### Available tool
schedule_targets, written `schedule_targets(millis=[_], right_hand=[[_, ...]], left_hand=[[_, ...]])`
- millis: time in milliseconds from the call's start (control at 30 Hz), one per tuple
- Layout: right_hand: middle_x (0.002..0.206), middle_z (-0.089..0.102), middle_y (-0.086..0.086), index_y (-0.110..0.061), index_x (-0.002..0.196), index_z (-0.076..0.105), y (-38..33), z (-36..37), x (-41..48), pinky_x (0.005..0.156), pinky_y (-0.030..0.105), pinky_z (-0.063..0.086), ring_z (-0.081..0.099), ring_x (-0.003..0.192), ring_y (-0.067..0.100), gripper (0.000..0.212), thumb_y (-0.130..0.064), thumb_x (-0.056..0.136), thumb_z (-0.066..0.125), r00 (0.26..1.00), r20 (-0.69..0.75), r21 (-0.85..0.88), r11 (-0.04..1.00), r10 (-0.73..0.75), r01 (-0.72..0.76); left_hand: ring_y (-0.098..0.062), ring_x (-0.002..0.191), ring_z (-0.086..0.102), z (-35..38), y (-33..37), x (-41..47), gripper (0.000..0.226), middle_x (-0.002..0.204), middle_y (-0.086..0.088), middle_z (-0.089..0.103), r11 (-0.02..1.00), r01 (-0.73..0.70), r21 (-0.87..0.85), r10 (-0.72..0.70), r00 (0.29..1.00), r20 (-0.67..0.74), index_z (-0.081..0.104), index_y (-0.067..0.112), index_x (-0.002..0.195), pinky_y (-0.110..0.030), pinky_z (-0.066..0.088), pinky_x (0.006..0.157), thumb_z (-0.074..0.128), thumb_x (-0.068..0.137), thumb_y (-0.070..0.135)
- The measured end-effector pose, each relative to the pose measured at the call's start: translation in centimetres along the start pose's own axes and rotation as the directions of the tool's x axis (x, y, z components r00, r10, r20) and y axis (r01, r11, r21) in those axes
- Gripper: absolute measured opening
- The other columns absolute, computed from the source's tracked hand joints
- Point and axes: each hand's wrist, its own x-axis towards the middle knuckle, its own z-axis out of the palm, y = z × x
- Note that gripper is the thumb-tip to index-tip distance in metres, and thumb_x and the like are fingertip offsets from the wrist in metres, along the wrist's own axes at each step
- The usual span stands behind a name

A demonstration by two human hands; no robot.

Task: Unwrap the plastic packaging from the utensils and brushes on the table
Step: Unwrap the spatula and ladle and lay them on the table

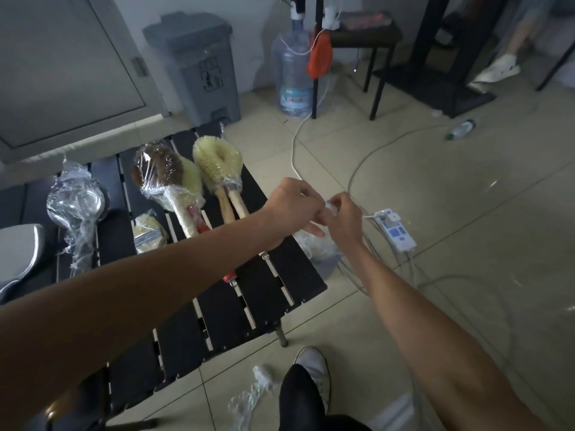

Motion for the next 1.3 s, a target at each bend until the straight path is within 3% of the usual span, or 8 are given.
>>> schedule_targets(millis=[100,200,433,733,867,1000,1133,1300], right_hand=[[0.108,0.071,0.009,-0.003,0.115,0.067,-0.5,0.6,0.9,0.092,0.042,0.052,0.065,0.102,0.027,0.021,-0.01,0.096,0.06,0.983,0.179,-0.196,0.981,0.028,0.008],[0.116,0.072,0.017,0.003,0.114,0.07,-0.6,0.2,1.0,0.1,0.045,0.047,0.062,0.113,0.036,0.034,0.005,0.091,0.045,0.98,0.184,-0.262,0.965,0.075,-0.025],[0.138,0.066,0.013,-0.013,0.134,0.07,-0.9,-1.6,1.0,0.111,0.037,0.044,0.058,0.127,0.035,0.052,0.005,0.095,0.041,0.961,0.254,-0.325,0.945,0.109,-0.021],[0.125,0.069,0.015,-0.007,0.122,0.072,-3.7,-1.3,-2.7,0.1,0.036,0.049,0.062,0.117,0.03,0.034,0.002,0.095,0.051,0.991,0.119,-0.271,0.958,-0.063,0.093],[0.109,0.073,0.009,-0.009,0.109,0.075,-9.7,-2.2,-3.2,0.083,0.023,0.047,0.067,0.098,0.02,0.022,-0.002,0.096,0.06,0.988,0.037,-0.206,0.966,-0.151,0.156],[0.102,0.075,0.013,-0.007,0.102,0.077,-17.6,-3.1,-4.3,0.088,0.033,0.048,0.068,0.098,0.03,0.02,-0.006,0.092,0.061,0.979,-0.021,-0.11,0.974,-0.203,0.199],[0.101,0.077,0.011,-0.013,0.099,0.078,-24.3,-2.6,-7.1,0.091,0.033,0.048,0.069,0.101,0.03,0.017,-0.01,0.091,0.063,0.981,-0.005,-0.063,0.98,-0.192,0.191],[0.093,0.074,-0.003,-0.024,0.092,0.073,-30.8,1.2,-13.6,0.078,0.028,0.047,0.067,0.088,0.018,0.011,-0.016,0.091,0.066,0.96,0.163,0.001,0.973,-0.229,0.232]], left_hand=[[-0.021,0.07,0.076,-0.9,-0.1,-0.2,0.008,0.076,-0.017,0.071,1.0,0.003,-0.004,-0.003,1.0,-0.007,0.067,-0.007,0.095,-0.03,0.064,0.059,0.06,0.099,-0.004],[-0.021,0.073,0.077,-1.8,-0.3,-0.6,0.007,0.08,-0.019,0.071,1.0,0.004,-0.013,-0.004,1.0,-0.016,0.068,-0.006,0.098,-0.031,0.064,0.06,0.063,0.099,-0.002],[-0.018,0.069,0.078,-3.9,0.1,-1.2,0.008,0.08,-0.019,0.071,0.999,-0.021,-0.039,0.019,0.999,-0.046,0.068,-0.008,0.098,-0.03,0.063,0.057,0.062,0.1,-0.003],[-0.019,0.071,0.078,-5.9,-0.3,-3.3,0.008,0.087,-0.021,0.072,0.998,-0.016,-0.065,0.011,0.997,-0.076,0.067,-0.006,0.1,-0.026,0.06,0.053,0.062,0.101,0.0],[-0.013,0.066,0.078,-8.1,0.3,-6.1,0.008,0.086,-0.017,0.072,0.998,-0.028,-0.059,0.02,0.992,-0.125,0.066,-0.005,0.102,-0.025,0.06,0.052,0.062,0.102,0.001],[-0.015,0.069,0.076,-11.1,0.7,-10.2,0.009,0.087,-0.014,0.07,0.997,-0.049,-0.064,0.034,0.977,-0.211,0.067,-0.004,0.103,-0.028,0.062,0.055,0.062,0.101,0.004],[-0.03,0.077,0.078,-14.4,0.1,-14.8,0.023,0.079,-0.013,0.071,0.994,-0.1,-0.042,0.082,0.948,-0.306,0.065,0.008,0.078,-0.026,0.055,0.047,0.059,0.099,0.001],[-0.022,0.071,0.074,-19.4,-4.0,-20.1,0.012,0.077,-0.009,0.073,0.995,-0.082,-0.056,0.051,0.906,-0.42,0.067,0.007,0.088,-0.025,0.052,0.047,0.059,0.098,0.004]])
